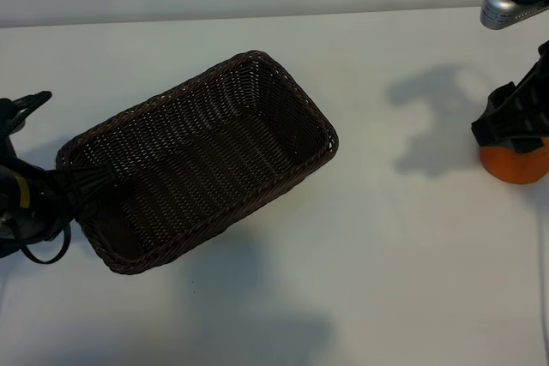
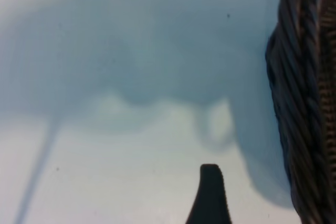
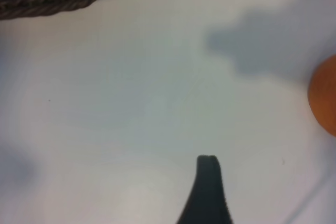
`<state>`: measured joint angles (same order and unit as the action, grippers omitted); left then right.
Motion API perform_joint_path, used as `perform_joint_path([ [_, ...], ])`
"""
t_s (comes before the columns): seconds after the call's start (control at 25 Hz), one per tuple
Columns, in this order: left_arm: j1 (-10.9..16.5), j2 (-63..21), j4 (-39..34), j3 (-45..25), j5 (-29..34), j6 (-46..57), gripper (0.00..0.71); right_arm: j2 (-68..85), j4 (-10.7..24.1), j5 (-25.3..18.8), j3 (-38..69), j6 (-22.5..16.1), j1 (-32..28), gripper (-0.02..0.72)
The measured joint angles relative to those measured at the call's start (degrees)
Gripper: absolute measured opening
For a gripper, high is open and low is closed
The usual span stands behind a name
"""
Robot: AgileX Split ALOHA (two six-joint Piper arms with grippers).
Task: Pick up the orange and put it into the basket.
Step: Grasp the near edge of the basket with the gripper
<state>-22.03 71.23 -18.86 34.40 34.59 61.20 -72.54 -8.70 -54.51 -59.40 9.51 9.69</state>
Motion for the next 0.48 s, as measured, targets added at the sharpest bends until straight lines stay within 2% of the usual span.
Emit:
perform_joint_path([
  [0.2,2.32,2.12,-0.2,-0.01,-2.37,-0.45,0.584,0.0,0.0,-0.27,0.0,-0.01,0.0,0.558],
  [0.48,2.44,6.61,0.02,-0.01,-8.08,-0.2,0.584,0.0,0.0,-0.39,0.0,-0.01,0.0,0.558],
])
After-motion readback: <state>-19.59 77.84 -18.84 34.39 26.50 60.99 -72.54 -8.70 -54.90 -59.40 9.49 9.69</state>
